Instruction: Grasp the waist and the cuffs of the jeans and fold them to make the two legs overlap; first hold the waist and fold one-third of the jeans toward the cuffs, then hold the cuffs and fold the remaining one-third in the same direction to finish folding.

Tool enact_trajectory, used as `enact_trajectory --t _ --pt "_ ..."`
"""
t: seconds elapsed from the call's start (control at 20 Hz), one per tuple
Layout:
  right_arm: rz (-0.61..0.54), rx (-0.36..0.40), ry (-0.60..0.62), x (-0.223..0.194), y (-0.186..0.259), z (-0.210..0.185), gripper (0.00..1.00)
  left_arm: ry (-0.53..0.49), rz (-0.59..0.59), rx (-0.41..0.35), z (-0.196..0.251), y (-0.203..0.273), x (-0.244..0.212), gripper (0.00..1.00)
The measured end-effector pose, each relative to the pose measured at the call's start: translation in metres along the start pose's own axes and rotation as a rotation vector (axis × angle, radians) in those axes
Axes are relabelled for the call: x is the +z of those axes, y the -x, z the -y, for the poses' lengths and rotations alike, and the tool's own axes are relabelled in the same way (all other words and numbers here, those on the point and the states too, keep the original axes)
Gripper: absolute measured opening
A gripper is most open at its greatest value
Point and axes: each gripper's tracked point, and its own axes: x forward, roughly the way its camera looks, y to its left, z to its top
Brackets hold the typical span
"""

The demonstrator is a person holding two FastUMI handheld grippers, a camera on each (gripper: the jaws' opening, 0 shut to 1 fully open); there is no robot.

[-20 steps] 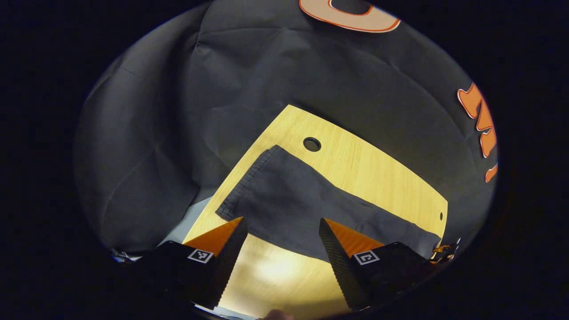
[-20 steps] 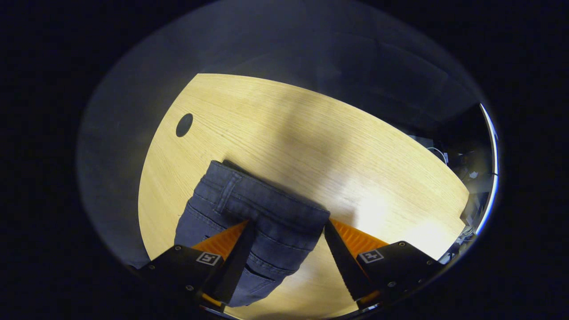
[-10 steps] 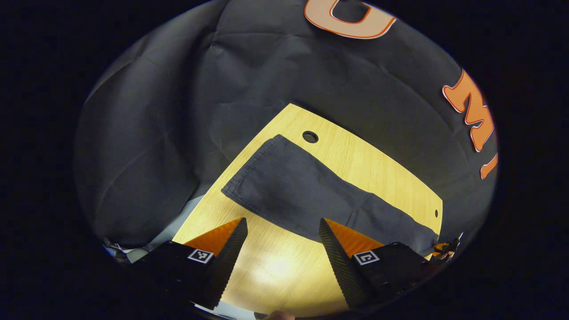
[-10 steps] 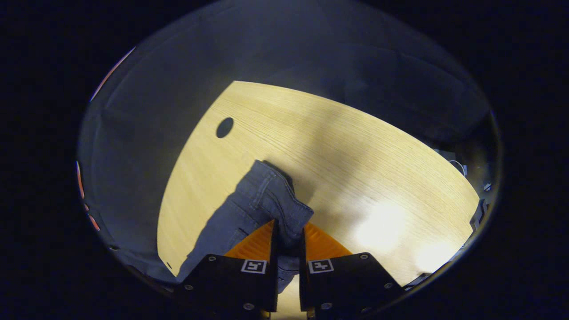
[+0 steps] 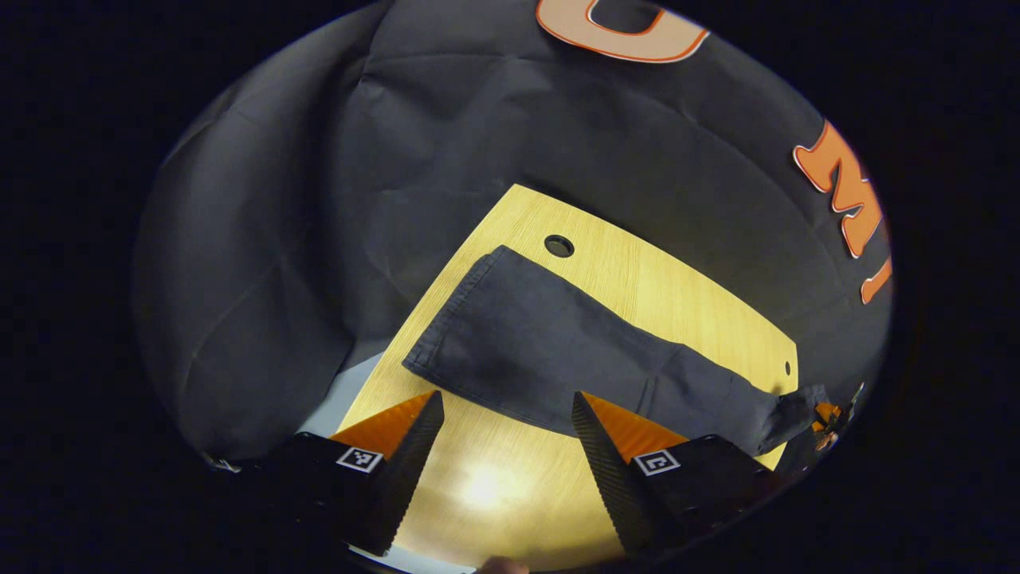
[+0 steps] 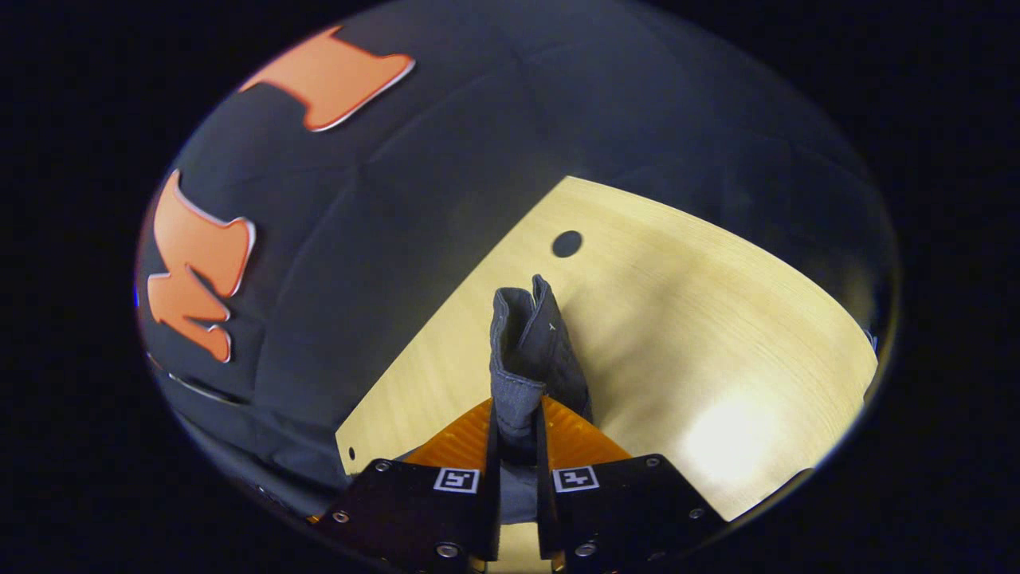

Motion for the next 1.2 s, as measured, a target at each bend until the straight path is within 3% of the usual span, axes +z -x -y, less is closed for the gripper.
enact_trajectory --t 0.25,0.55,0.8,0.85,0.95,1.0,1.2 --pt "-0.018 0.067 0.158 -0.04 0.01 -0.083 0.19 -0.058 0.013 -0.016 -0.006 -0.005 0.021 0.98" --pt "-0.091 0.038 0.366 -0.108 -0.023 -0.159 0.19 -0.042 -0.048 -0.036 -0.017 -0.03 0.02 0.98" --pt "-0.156 -0.016 0.452 -0.146 -0.064 -0.18 0.19 -0.001 -0.081 -0.054 -0.031 -0.046 0.02 0.98" --pt "-0.186 0.009 0.434 -0.159 -0.065 -0.188 0.22 0.028 -0.092 -0.052 -0.035 -0.052 0.021 0.98" --pt "-0.227 0.057 0.391 -0.179 -0.07 -0.198 0.39 0.097 -0.139 -0.054 -0.043 -0.065 0.02 0.98" --pt "-0.223 0.052 0.393 -0.182 -0.073 -0.201 0.5 0.118 -0.16 -0.045 -0.052 -0.074 0.02 0.98" --pt "-0.226 0.019 0.419 -0.19 -0.07 -0.2 0.74 0.09 -0.203 -0.016 -0.074 -0.097 0.021 0.98"
